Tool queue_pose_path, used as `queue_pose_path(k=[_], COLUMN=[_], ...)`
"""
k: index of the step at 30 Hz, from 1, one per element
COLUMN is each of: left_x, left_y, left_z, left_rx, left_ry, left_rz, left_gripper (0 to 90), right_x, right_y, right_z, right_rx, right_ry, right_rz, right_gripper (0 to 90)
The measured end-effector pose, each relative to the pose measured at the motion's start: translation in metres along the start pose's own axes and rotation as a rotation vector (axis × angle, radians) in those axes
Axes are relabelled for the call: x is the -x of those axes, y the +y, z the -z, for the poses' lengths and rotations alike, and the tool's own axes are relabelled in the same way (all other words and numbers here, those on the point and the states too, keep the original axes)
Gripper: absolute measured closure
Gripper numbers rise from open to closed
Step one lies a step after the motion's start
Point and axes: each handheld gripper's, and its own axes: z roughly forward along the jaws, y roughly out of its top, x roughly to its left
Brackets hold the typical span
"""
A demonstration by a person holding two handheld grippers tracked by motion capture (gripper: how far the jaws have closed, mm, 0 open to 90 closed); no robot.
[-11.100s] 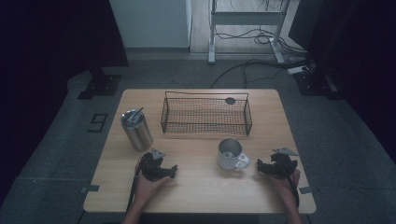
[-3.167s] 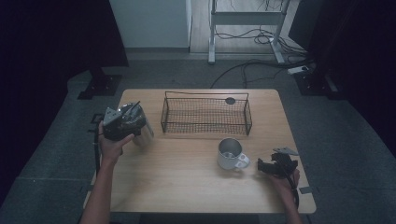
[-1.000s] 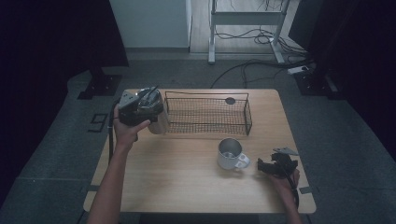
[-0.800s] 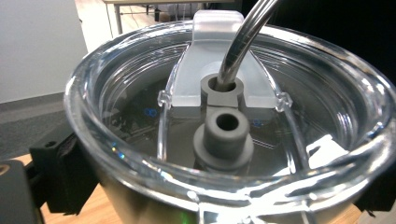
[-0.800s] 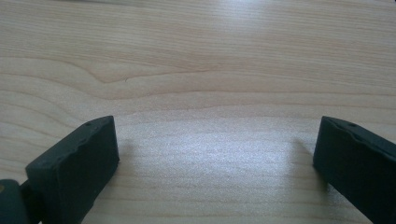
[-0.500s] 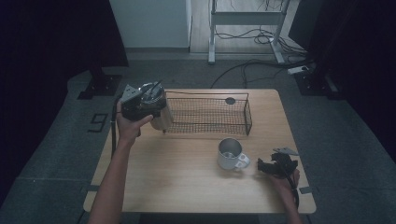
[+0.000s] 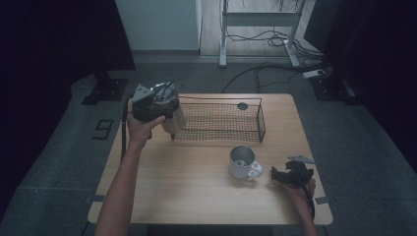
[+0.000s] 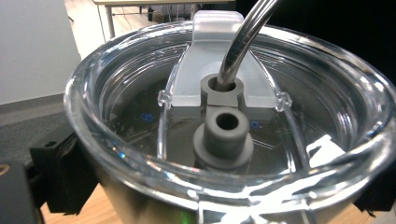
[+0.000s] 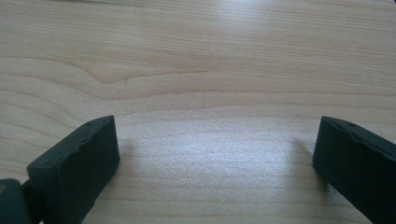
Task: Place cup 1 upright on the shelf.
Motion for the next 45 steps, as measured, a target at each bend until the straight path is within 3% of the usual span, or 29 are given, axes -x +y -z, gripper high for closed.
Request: queue_pose_path(k=[29, 45], left_x=[0.009, 0.016], left_y=[0.013, 0.017], left_z=[-0.028, -0.052], left_rx=[-0.020, -0.035], left_ry=[-0.022, -0.044], left_rz=[-0.023, -0.033], left_gripper=[4.1, 4.1], right_x=[0.000, 0.000], right_y=[0.000, 0.000], right_z=[0.000, 0.000], right_rx=[0.000, -0.001], right_ry=[0.000, 0.000], right_rz=[0.000, 0.000], right_gripper=[0.3, 0.3])
